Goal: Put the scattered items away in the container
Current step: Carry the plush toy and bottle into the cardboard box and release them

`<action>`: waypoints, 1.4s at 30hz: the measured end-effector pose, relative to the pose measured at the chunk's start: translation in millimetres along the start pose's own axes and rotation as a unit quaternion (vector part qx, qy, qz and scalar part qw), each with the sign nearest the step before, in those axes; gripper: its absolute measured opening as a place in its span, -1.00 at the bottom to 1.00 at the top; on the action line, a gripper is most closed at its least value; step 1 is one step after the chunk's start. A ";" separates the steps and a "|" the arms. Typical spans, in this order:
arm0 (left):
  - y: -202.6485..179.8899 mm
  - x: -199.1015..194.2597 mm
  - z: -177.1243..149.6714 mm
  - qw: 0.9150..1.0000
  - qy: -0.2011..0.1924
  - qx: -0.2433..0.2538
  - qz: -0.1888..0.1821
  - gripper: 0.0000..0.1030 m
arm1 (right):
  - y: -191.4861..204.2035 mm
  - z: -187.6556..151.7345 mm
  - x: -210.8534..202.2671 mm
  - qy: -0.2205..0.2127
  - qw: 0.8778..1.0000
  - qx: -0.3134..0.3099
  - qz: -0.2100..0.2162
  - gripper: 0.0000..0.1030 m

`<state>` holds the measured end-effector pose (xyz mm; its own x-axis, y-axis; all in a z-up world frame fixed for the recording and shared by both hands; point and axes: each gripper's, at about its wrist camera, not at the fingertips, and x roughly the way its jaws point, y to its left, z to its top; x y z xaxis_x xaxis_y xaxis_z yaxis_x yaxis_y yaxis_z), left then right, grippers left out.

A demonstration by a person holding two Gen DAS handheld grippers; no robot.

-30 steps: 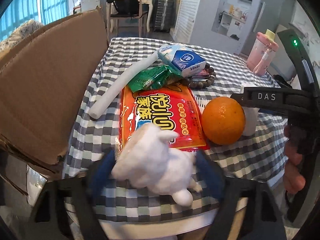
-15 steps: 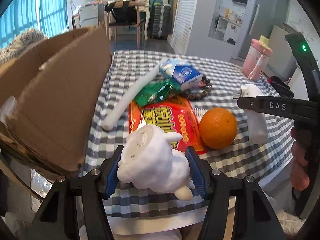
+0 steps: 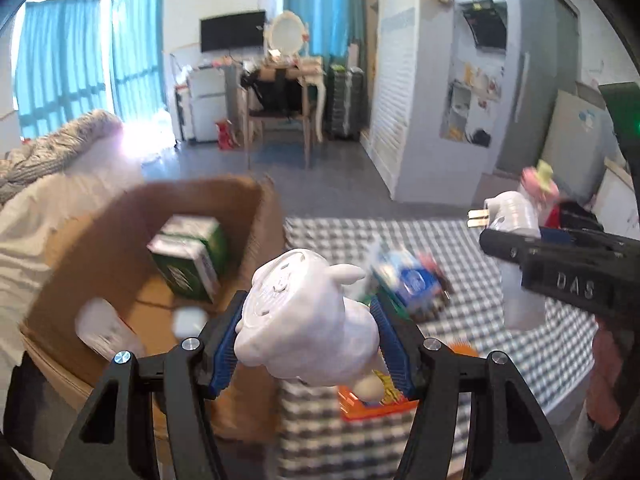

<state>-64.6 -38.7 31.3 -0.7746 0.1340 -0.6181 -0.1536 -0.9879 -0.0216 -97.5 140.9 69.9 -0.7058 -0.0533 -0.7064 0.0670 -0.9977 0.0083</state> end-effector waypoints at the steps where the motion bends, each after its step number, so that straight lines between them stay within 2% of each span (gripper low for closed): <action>1: 9.0 -2.6 5.5 1.000 -0.005 -0.006 0.009 0.21 | 12.9 7.2 -2.9 -0.010 1.000 -0.013 0.008 -0.04; 7: 71.8 -13.2 21.3 0.996 -0.020 -0.051 0.077 0.21 | 95.0 37.0 -1.9 -0.039 0.993 -0.087 0.068 -0.04; 11: 108.9 -11.7 18.0 0.990 -0.010 -0.075 0.116 0.21 | 146.3 43.0 10.4 -0.045 0.986 -0.128 0.101 -0.04; 17: 144.1 8.8 0.9 0.983 0.029 -0.093 0.158 0.22 | 195.8 36.4 44.9 -0.014 0.978 -0.158 0.134 -0.04; 22: 156.6 29.6 -11.2 0.977 0.056 -0.101 0.178 0.26 | 210.9 30.7 74.6 0.013 0.976 -0.169 0.137 -0.03; 23: 155.0 31.3 -13.0 0.976 0.058 -0.099 0.184 0.47 | 211.6 30.3 79.3 0.016 0.976 -0.169 0.136 -0.03; 25: 153.5 33.4 -14.4 0.974 0.056 -0.098 0.198 0.86 | 210.4 29.9 85.7 0.014 0.977 -0.170 0.128 0.13; 26: 152.3 32.3 -14.7 0.974 0.050 -0.098 0.198 0.91 | 209.2 29.9 86.5 0.010 0.978 -0.169 0.122 0.29; 28: 150.4 30.0 -14.4 0.976 0.041 -0.097 0.191 0.95 | 206.5 30.1 84.4 0.002 0.978 -0.169 0.120 0.37; 32: 148.2 25.7 -11.4 0.977 0.032 -0.097 0.185 0.96 | 196.8 34.6 72.2 -0.011 0.980 -0.157 0.124 0.37; 35: 140.0 14.3 -6.0 0.980 0.015 -0.096 0.173 0.96 | 174.5 40.1 52.4 -0.035 0.982 -0.136 0.128 0.37; 37: 129.7 3.0 -1.9 0.984 -0.003 -0.088 0.158 0.96 | 145.8 46.5 36.3 -0.057 0.984 -0.115 0.122 0.42; 39: 117.3 -8.6 0.6 0.988 -0.026 -0.074 0.137 0.99 | 109.8 53.1 24.6 -0.072 0.988 -0.089 0.104 0.59; 42: 91.7 -20.3 3.2 0.992 -0.054 -0.044 0.100 1.00 | 56.9 52.8 18.4 -0.069 0.994 -0.048 0.070 0.64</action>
<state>-64.9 -131.7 44.4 -0.8464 -0.0635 -0.5287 0.0612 -0.9979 0.0219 -143.9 81.0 94.8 -0.7745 -0.2026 -0.5993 0.2330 -0.9721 0.0276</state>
